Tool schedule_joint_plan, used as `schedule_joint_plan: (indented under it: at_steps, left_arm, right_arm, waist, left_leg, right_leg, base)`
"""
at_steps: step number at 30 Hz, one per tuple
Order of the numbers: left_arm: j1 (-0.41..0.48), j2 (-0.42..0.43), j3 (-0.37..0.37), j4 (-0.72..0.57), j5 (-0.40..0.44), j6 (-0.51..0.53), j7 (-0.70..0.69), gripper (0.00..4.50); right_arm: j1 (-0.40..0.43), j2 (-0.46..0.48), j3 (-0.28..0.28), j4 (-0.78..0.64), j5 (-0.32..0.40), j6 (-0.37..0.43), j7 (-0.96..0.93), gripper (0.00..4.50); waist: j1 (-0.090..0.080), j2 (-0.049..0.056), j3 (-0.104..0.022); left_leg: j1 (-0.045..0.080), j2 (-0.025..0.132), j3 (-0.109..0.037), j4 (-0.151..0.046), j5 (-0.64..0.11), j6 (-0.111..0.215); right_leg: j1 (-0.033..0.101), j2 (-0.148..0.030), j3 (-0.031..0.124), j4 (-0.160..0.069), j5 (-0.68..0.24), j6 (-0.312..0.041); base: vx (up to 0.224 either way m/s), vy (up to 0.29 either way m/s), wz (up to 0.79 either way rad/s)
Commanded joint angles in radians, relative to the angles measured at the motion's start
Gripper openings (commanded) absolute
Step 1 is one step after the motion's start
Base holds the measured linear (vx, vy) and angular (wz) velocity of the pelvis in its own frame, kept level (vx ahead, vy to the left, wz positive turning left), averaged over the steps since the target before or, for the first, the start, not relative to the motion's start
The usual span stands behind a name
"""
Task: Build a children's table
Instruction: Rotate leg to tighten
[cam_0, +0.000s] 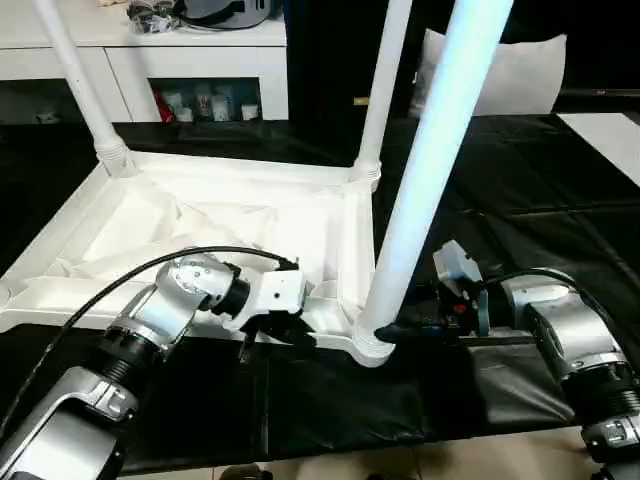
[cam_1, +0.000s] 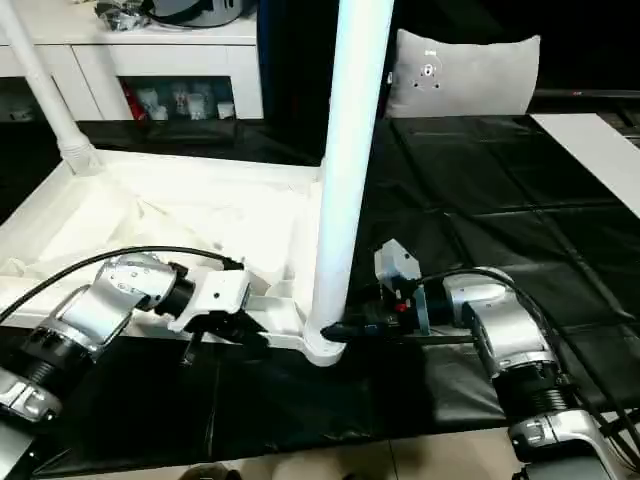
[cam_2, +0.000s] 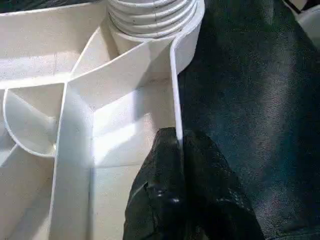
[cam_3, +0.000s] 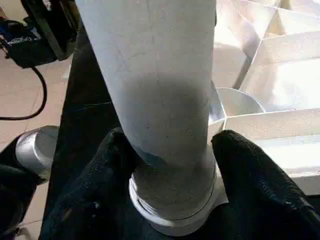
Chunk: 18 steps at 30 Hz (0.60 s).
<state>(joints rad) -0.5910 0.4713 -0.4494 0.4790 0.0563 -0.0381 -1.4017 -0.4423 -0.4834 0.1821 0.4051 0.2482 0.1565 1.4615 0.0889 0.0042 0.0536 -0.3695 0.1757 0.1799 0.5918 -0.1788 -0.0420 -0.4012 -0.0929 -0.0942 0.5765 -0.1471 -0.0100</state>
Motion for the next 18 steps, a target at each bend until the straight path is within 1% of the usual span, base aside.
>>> schedule_joint_plan:
  at_steps: [1, 3, 6, 8, 12, 13, 14, 15, 16, 17, 18]
  left_arm:
    - [-0.012, -0.005, -0.055, -0.004, 0.020, -0.034, -0.069, 0.00]
    - [-0.013, -0.006, -0.055, -0.001, 0.019, -0.037, -0.072, 0.00]
    - [-0.011, -0.007, -0.053, 0.000, 0.012, -0.034, -0.075, 0.00]
    - [-0.006, -0.016, -0.040, -0.002, -0.010, -0.006, -0.072, 0.00]
    - [0.002, -0.037, -0.008, -0.011, -0.035, 0.067, -0.037, 0.00]
    - [0.006, -0.045, 0.004, -0.019, -0.038, 0.093, -0.009, 0.00]
    - [0.009, -0.055, 0.017, -0.032, -0.038, 0.140, 0.025, 0.00]
    - [0.009, -0.055, 0.017, -0.032, -0.038, 0.140, 0.025, 0.00]
    - [0.016, -0.074, 0.036, -0.058, -0.035, 0.208, 0.089, 0.00]
    - [0.018, -0.088, 0.046, -0.074, -0.036, 0.246, 0.126, 0.00]
    - [0.018, -0.088, 0.046, -0.074, -0.036, 0.246, 0.126, 0.00]
  right_arm:
    - [-0.013, -0.004, -0.001, -0.009, 0.020, 0.011, 0.008, 2.26]
    - [-0.008, -0.002, 0.001, -0.013, 0.024, 0.015, 0.013, 2.04]
    - [0.003, 0.001, 0.003, -0.026, 0.033, 0.028, 0.022, 1.99]
    - [0.018, 0.003, 0.003, -0.044, 0.044, 0.045, 0.028, 1.94]
    - [0.035, 0.015, -0.011, -0.060, 0.060, 0.066, -0.003, 1.92]
    - [0.037, 0.032, -0.024, -0.061, 0.058, 0.073, -0.049, 1.92]
    - [0.036, 0.053, -0.035, -0.057, 0.049, 0.087, -0.110, 1.92]
    - [0.036, 0.053, -0.035, -0.057, 0.049, 0.087, -0.110, 1.92]
    - [0.034, 0.092, -0.050, -0.052, 0.030, 0.114, -0.221, 1.92]
    - [0.031, 0.117, -0.058, -0.048, 0.014, 0.124, -0.288, 1.92]
    - [0.031, 0.117, -0.058, -0.048, 0.014, 0.124, -0.288, 1.92]
  waist:
    - [-0.006, 0.000, -0.064]
    - [-0.005, 0.001, -0.065]
    - [-0.005, 0.001, -0.066]
    - [-0.005, -0.001, -0.066]
    - [-0.004, -0.001, -0.065]
    - [-0.005, -0.001, -0.064]
    - [-0.005, -0.001, -0.063]
    - [-0.007, -0.001, -0.062]
    - [-0.014, -0.004, -0.060]
    - [-0.016, -0.002, -0.057]
    - [-0.022, -0.005, -0.055]
  left_leg:
    - [0.019, 0.063, -0.018, -0.079, -0.333, 0.016]
    - [0.019, 0.063, -0.018, -0.079, -0.323, 0.016]
    - [0.019, 0.064, -0.018, -0.078, -0.312, 0.018]
    - [0.018, 0.063, -0.017, -0.079, -0.309, 0.020]
    - [0.018, 0.063, -0.016, -0.078, -0.307, 0.019]
    - [0.019, 0.063, -0.017, -0.078, -0.311, 0.017]
    - [0.019, 0.063, -0.017, -0.079, -0.315, 0.017]
    - [0.019, 0.064, -0.018, -0.080, -0.318, 0.011]
    - [0.019, 0.059, -0.021, -0.080, -0.344, 0.002]
    - [0.022, 0.059, -0.023, -0.081, -0.353, -0.004]
    - [0.025, 0.054, -0.025, -0.079, -0.371, -0.013]
  right_leg:
    - [0.043, -0.066, 0.052, -0.071, -0.396, -0.203]
    - [0.043, -0.066, 0.053, -0.069, -0.383, -0.208]
    - [0.044, -0.065, 0.052, -0.066, -0.359, -0.216]
    - [0.045, -0.065, 0.052, -0.065, -0.358, -0.217]
    - [0.045, -0.065, 0.052, -0.066, -0.365, -0.218]
    - [0.044, -0.066, 0.052, -0.067, -0.381, -0.215]
    - [0.044, -0.066, 0.052, -0.069, -0.391, -0.212]
    - [0.043, -0.067, 0.053, -0.069, -0.397, -0.209]
    - [0.044, -0.068, 0.049, -0.075, -0.467, -0.184]
    - [0.039, -0.068, 0.049, -0.079, -0.493, -0.176]
    - [0.035, -0.068, 0.045, -0.086, -0.548, -0.156]
  base:
    - [0.000, 0.000, 0.00]
    - [0.000, 0.000, 0.00]
    - [0.000, 0.000, 0.00]
    - [0.000, 0.000, 0.00]
    - [0.000, 0.000, 0.00]
    - [0.000, 0.000, 0.00]
    - [0.000, 0.000, 0.00]
    - [0.000, 0.000, 0.00]
    - [0.000, 0.000, 0.00]
    - [0.000, 0.000, 0.00]
    - [0.000, 0.000, 0.00]
